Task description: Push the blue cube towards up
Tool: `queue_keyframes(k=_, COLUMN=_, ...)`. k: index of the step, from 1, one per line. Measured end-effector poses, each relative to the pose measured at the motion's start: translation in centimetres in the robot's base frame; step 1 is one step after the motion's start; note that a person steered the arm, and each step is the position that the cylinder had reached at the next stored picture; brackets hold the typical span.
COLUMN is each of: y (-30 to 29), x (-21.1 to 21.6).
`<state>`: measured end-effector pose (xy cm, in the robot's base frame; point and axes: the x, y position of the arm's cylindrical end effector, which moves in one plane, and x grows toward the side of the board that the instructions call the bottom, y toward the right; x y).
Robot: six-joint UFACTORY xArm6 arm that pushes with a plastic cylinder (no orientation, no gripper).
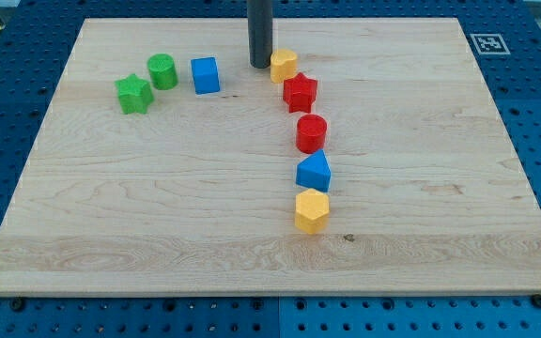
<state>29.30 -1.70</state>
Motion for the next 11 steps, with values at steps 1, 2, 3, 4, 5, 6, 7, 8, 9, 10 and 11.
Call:
queue_keyframes(k=1, y=-0.5, x=0.0)
queue_keyframes(k=2, y=-1.4, x=1.5)
queue_keyframes(k=3, y=-1.4, x=1.6)
queue_keyframes(k=4, y=-1.4, x=1.6)
queue_keyframes(k=5, y=-2.2, x=3.2)
queue_keyframes(k=6, y=-2.2, x=6.6)
queue_keyframes(k=7, y=-2.2, x=8.3)
queue_keyframes(k=8, y=-2.3, x=9.9)
queue_keyframes(k=9, y=-5.5, x=10.8)
queue_keyframes(k=10, y=-7.3, x=8.0)
queue_keyframes(k=11, y=-7.3, x=5.2)
